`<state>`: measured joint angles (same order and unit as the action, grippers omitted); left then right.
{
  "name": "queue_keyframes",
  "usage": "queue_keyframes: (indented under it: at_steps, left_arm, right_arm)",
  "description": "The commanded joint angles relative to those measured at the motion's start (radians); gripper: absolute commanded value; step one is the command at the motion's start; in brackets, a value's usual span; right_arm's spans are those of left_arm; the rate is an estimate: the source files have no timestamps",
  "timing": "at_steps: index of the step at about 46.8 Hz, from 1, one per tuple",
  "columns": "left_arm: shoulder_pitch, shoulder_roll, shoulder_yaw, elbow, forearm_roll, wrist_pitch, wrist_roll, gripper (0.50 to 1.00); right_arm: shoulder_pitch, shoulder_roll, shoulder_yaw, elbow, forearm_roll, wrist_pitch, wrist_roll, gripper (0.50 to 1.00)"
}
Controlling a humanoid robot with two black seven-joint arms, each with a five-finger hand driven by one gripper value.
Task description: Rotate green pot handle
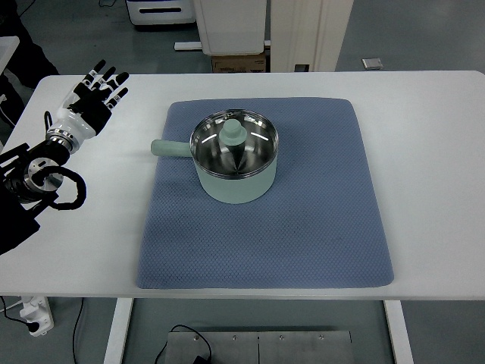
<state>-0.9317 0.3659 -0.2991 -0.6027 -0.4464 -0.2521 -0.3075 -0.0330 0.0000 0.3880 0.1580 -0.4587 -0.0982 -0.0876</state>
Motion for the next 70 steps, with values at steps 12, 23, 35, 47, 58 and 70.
queue_keyframes:
  at_steps: [12, 23, 35, 47, 58, 70]
  left_arm:
    - [0.001, -0.116, 0.000, 0.049, 0.057, 0.011, -0.008, 1.000]
    - [0.001, -0.125, 0.001, 0.060, 0.069, 0.010, -0.008, 1.000]
    - [-0.001, -0.125, 0.000, 0.060, 0.080, 0.010, -0.008, 1.000]
    - [-0.004, -0.125, 0.000, 0.060, 0.078, 0.008, -0.008, 1.000]
    - [-0.002, -0.124, -0.005, 0.060, 0.077, 0.007, -0.008, 1.000]
    - [-0.002, -0.122, -0.018, 0.060, 0.078, 0.005, -0.007, 1.000]
  right_arm:
    - [0.001, 0.000, 0.000, 0.000, 0.000, 0.000, 0.000, 1.000]
    - [-0.001, 0.000, 0.000, 0.000, 0.000, 0.000, 0.000, 1.000]
    - [-0.001, 0.000, 0.000, 0.000, 0.000, 0.000, 0.000, 1.000]
    - [0.001, 0.000, 0.002, 0.002, 0.000, 0.000, 0.000, 1.000]
    - [0.002, 0.000, 0.000, 0.006, -0.002, 0.002, 0.000, 1.000]
    - [0.001, 0.000, 0.002, 0.008, 0.000, 0.002, -0.004, 1.000]
